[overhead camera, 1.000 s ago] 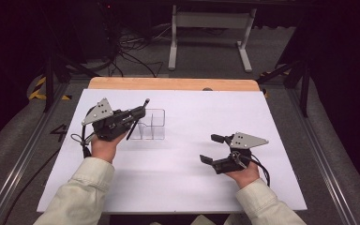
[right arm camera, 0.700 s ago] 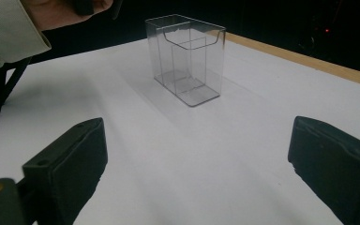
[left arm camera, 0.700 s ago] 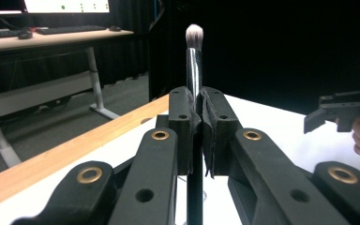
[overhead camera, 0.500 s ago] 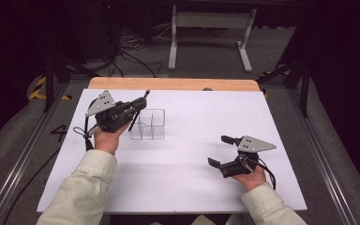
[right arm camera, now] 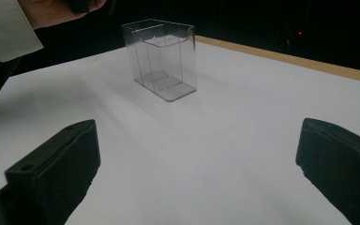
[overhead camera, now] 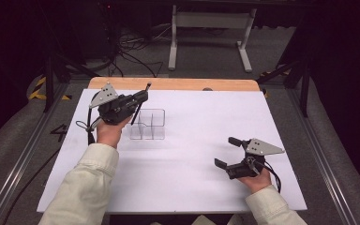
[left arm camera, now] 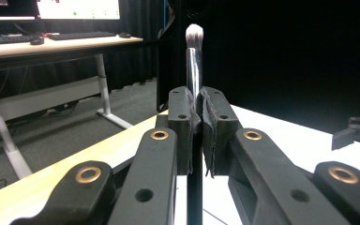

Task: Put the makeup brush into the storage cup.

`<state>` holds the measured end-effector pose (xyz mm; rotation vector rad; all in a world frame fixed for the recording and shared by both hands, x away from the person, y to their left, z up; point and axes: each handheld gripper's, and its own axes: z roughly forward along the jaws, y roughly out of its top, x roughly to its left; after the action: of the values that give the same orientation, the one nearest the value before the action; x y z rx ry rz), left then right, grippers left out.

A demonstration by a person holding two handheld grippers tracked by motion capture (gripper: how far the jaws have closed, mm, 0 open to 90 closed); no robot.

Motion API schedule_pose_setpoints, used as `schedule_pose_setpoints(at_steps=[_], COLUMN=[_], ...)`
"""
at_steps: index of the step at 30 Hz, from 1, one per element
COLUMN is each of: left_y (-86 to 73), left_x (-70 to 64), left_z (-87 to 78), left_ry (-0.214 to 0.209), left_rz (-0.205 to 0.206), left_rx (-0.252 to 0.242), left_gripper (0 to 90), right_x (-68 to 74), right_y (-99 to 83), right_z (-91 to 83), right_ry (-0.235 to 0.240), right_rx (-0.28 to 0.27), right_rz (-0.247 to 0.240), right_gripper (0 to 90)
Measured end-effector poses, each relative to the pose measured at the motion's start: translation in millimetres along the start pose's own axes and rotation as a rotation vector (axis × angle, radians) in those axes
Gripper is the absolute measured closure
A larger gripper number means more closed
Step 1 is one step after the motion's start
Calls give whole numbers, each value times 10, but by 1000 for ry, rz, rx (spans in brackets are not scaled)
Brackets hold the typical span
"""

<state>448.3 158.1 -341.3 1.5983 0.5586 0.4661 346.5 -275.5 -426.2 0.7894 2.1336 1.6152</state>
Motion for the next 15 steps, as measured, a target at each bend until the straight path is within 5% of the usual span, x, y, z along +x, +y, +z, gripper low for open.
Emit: schedule_pose_setpoints(at_steps=[15], left_y=[-56], left_x=[43], left_z=[173], left_ry=[26], left_rz=[5], left_rx=[-42], left_gripper=[831], right_x=[-23], right_y=[-47], right_z=[-37], right_ry=[1], right_rx=[-7], right_rz=[13], right_gripper=[5])
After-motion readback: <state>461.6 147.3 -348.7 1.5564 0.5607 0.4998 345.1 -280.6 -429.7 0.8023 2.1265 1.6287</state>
